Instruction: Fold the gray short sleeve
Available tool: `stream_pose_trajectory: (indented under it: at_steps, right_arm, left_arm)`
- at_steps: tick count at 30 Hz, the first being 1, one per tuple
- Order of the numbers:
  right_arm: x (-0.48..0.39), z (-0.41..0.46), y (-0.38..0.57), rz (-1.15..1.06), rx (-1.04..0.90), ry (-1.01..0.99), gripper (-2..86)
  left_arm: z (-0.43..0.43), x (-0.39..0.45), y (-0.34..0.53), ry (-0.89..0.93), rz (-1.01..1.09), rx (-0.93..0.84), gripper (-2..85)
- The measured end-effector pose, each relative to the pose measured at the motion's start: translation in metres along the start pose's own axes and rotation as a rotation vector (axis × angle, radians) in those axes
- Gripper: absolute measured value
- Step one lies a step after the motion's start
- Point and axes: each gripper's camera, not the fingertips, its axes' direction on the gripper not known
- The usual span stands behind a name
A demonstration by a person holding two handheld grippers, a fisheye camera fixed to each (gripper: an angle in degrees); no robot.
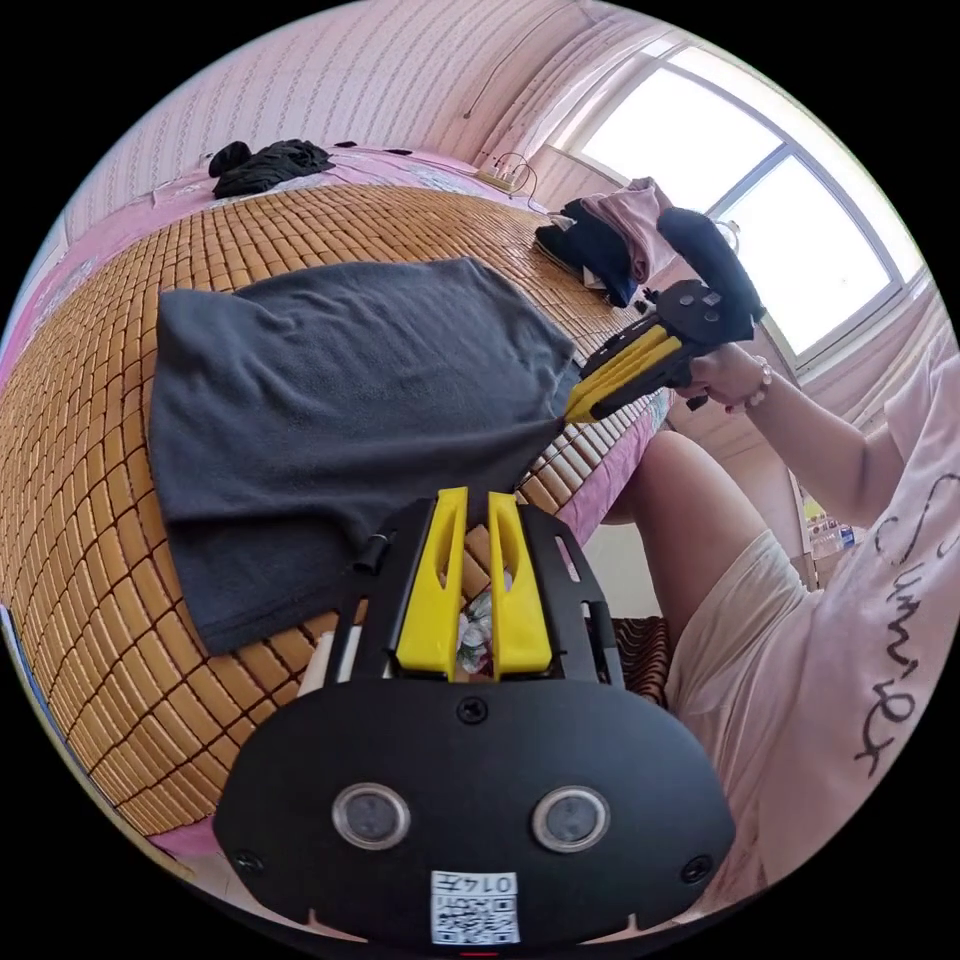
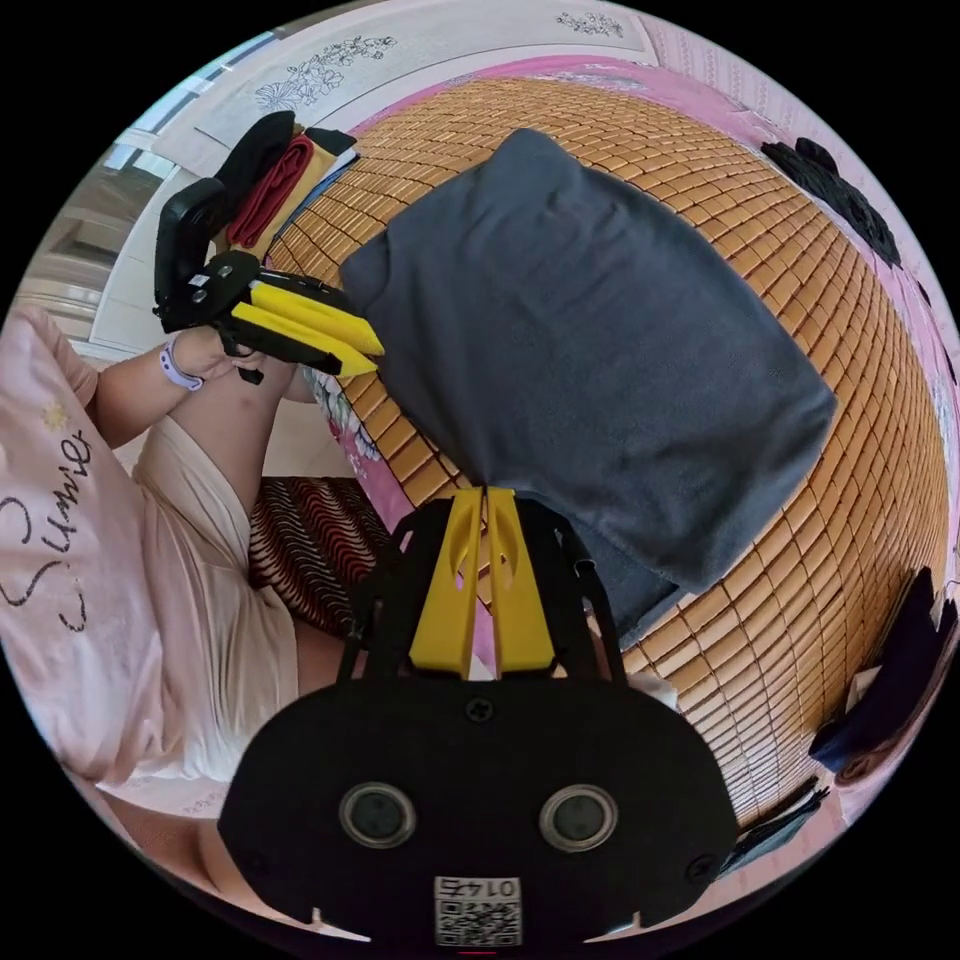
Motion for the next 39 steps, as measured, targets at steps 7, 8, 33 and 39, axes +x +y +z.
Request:
stream_pose_trajectory:
  at_steps: [7,8,33,39]
  right_arm:
    - [0.035,-0.030,-0.115,-0.090,-0.086,-0.031,-0.2]
    - [0.037,-0.029,-0.125,-0.105,-0.127,-0.058,-0.2]
    - [0.041,-0.009,-0.191,0.022,-0.025,0.322,-0.9]
    - [0.068,-0.004,-0.210,-0.024,-0.211,0.289,-1.0]
  left_arm:
    - [0.033,0.019,-0.025,-0.061,0.077,0.026,4.4]
    - [0.044,0.016,-0.026,-0.041,0.057,-0.012,4.4]
    - [0.088,0.013,-0.028,-0.083,0.111,-0.083,0.5]
    - [0.098,0.011,-0.013,-0.041,0.061,-0.013,-0.8]
